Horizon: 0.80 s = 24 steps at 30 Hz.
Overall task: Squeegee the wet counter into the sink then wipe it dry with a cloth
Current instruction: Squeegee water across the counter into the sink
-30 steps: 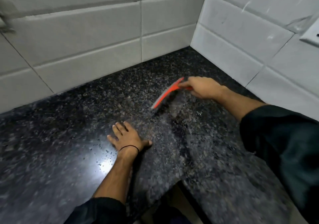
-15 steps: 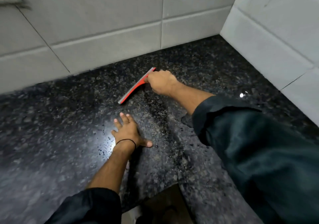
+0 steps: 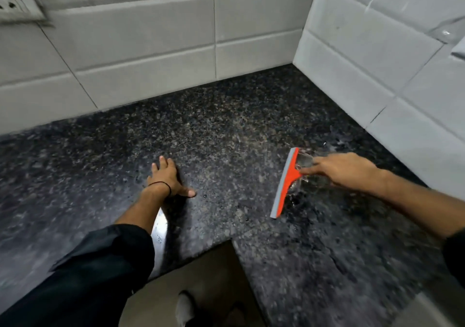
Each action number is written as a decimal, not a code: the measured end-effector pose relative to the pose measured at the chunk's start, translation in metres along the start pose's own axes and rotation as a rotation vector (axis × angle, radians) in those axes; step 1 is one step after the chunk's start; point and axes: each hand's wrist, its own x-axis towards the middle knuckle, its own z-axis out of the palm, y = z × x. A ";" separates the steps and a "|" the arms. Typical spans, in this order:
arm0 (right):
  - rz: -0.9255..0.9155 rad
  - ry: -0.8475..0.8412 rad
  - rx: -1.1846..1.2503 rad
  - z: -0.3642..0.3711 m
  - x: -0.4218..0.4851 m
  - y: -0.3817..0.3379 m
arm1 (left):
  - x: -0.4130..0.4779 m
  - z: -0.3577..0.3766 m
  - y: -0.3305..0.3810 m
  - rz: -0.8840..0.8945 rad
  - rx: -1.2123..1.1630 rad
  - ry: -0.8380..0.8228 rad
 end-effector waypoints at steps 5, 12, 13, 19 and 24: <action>-0.005 0.112 0.004 -0.011 0.001 -0.002 | -0.026 0.015 0.001 0.043 0.015 0.191; -0.106 0.338 0.147 -0.066 0.076 -0.079 | -0.086 0.048 -0.033 -0.098 -0.072 0.190; -0.114 0.354 0.151 -0.074 0.086 -0.091 | -0.092 0.051 -0.034 -0.124 -0.065 0.167; -0.234 0.332 0.185 -0.105 0.128 -0.177 | -0.114 0.080 -0.059 -0.161 -0.055 0.082; -0.206 0.283 0.159 -0.090 0.116 -0.177 | -0.112 0.078 -0.059 -0.138 -0.074 0.080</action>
